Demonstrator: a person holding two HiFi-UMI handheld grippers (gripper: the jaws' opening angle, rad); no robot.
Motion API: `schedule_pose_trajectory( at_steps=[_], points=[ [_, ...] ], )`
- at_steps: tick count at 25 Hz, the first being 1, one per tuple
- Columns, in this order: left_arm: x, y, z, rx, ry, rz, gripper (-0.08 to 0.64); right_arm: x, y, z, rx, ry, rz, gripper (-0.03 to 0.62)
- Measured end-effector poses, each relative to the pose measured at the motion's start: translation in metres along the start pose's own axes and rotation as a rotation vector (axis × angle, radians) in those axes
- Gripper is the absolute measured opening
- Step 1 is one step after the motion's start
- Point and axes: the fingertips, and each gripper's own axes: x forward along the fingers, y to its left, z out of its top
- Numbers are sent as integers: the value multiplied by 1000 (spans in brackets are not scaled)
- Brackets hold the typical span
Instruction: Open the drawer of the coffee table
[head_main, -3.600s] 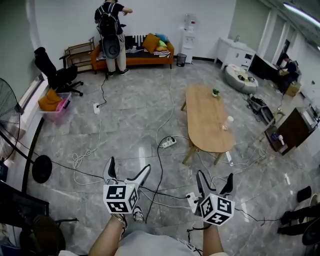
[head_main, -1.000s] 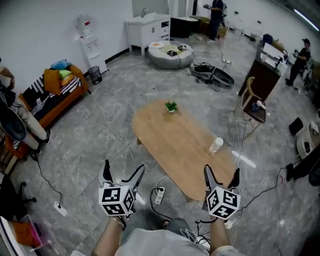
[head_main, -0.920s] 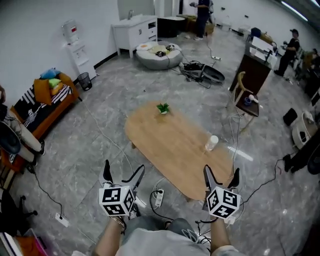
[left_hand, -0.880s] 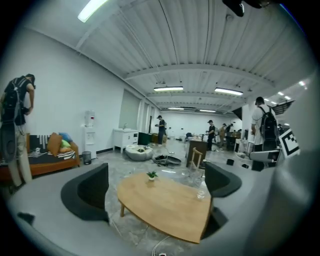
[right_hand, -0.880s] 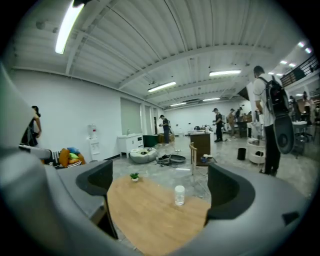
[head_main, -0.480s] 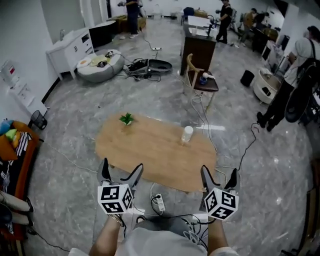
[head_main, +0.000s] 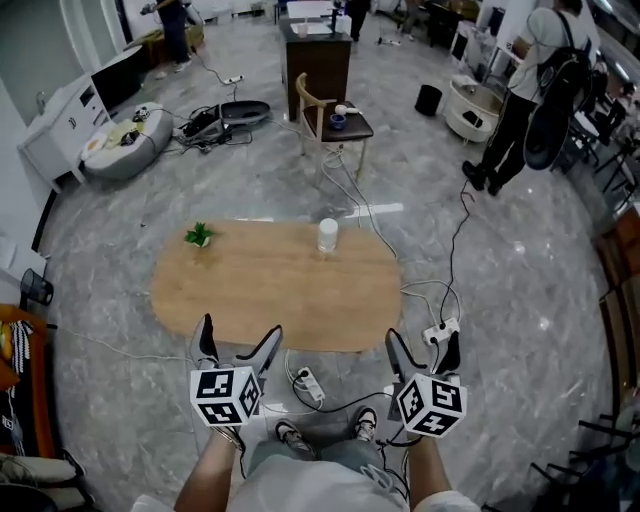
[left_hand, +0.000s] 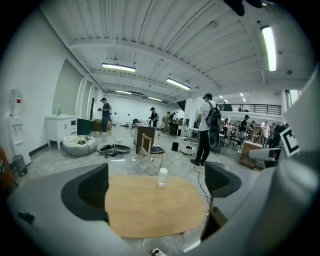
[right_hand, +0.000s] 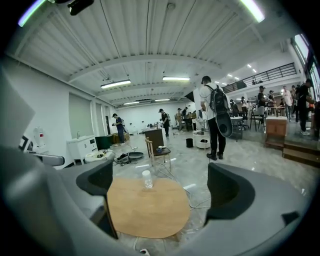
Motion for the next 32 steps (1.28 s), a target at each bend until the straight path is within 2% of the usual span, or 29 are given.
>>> schedule_pose_trajectory(
  at_steps=[7, 11, 15, 20, 26, 32],
  points=[
    [13, -32, -32, -5, 45, -10, 577, 11, -31, -20, 15, 36, 14, 588],
    [26, -39, -71, -19, 93, 5, 577, 27, -43, -54, 18, 75, 54, 588],
    [43, -39, -125, -43, 147, 27, 577, 45, -52, -109, 38, 130, 90, 588],
    [74, -36, -199, -72, 174, 40, 577, 69, -60, -186, 36, 189, 136, 588],
    [91, -36, -297, -110, 244, 64, 577, 86, -74, -290, -10, 311, 198, 588],
    [97, -22, -351, -111, 265, 108, 577, 118, -80, -370, -21, 366, 279, 588]
  ],
)
